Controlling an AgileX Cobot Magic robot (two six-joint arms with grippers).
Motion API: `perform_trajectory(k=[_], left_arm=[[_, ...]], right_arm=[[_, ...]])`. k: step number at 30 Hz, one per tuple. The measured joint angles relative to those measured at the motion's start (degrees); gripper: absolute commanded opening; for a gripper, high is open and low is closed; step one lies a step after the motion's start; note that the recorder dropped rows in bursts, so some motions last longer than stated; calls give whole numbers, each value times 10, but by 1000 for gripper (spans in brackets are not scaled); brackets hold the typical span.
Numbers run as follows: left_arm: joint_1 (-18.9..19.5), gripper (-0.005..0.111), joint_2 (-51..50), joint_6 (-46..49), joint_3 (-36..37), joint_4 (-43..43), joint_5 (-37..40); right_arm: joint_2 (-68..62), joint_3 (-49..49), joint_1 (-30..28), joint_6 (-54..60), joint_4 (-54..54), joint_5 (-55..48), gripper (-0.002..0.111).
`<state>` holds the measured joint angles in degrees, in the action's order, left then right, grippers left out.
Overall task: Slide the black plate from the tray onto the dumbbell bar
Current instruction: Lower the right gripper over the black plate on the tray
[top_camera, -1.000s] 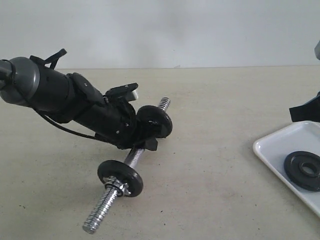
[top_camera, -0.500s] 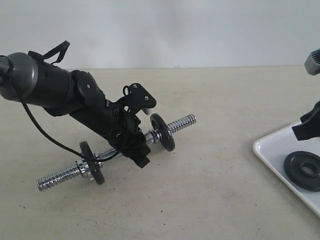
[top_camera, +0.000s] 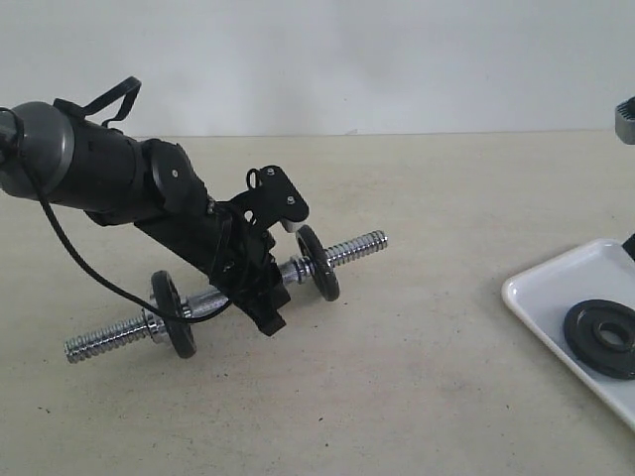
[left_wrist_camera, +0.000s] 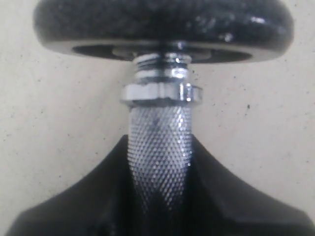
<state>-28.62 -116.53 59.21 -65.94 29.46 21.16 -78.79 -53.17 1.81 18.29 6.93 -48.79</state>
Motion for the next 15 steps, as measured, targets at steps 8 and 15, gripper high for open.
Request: perform_trajectory(k=[8,15], left_arm=[[0,4,0,-4,-2,0,6],[0,4,0,-5,-2,0,6]], right_arm=[[-115,-84,0,-10,0,-103,5],[-153,-85,0,-12,-31,-85,75]])
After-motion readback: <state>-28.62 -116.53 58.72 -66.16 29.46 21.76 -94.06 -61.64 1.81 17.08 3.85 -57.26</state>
